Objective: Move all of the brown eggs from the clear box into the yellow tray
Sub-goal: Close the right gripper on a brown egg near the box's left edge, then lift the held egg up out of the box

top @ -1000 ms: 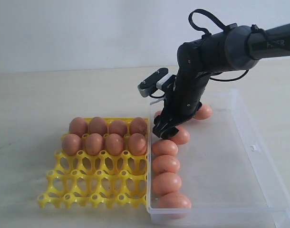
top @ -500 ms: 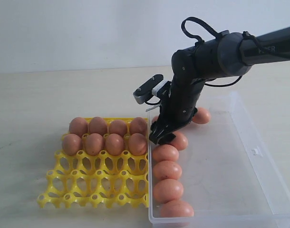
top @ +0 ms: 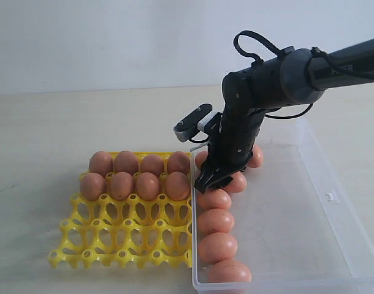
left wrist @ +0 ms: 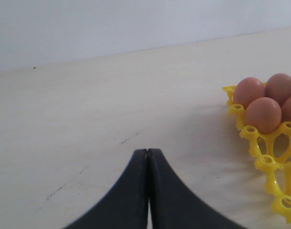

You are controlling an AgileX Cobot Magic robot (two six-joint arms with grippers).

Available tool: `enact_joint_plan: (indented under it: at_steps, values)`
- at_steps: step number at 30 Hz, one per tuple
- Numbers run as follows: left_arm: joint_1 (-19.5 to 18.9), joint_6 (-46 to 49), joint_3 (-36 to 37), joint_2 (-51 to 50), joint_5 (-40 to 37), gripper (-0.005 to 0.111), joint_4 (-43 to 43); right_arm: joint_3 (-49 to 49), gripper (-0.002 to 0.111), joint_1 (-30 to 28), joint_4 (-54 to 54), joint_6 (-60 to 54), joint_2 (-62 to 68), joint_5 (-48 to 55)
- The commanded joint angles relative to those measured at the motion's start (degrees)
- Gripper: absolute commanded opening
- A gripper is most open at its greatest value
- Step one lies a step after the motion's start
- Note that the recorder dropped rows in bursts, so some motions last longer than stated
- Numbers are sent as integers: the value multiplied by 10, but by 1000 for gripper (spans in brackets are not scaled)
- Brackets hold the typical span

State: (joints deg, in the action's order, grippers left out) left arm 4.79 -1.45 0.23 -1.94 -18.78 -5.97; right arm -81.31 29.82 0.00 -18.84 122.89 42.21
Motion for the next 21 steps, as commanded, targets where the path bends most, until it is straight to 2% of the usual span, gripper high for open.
enact_joint_plan:
  at_steps: [1, 2, 4, 21]
  values:
    - [4, -2, -2, -1, 7, 0, 1, 4, 22, 2, 3, 6, 5, 3]
    - [4, -2, -2, -1, 7, 0, 1, 4, 13, 2, 3, 10, 3, 3]
    - [4, -2, -2, -1, 7, 0, 1, 4, 0, 2, 4, 10, 2, 3]
    - [4, -2, -2, -1, 7, 0, 1, 4, 0, 2, 31, 40, -104, -49]
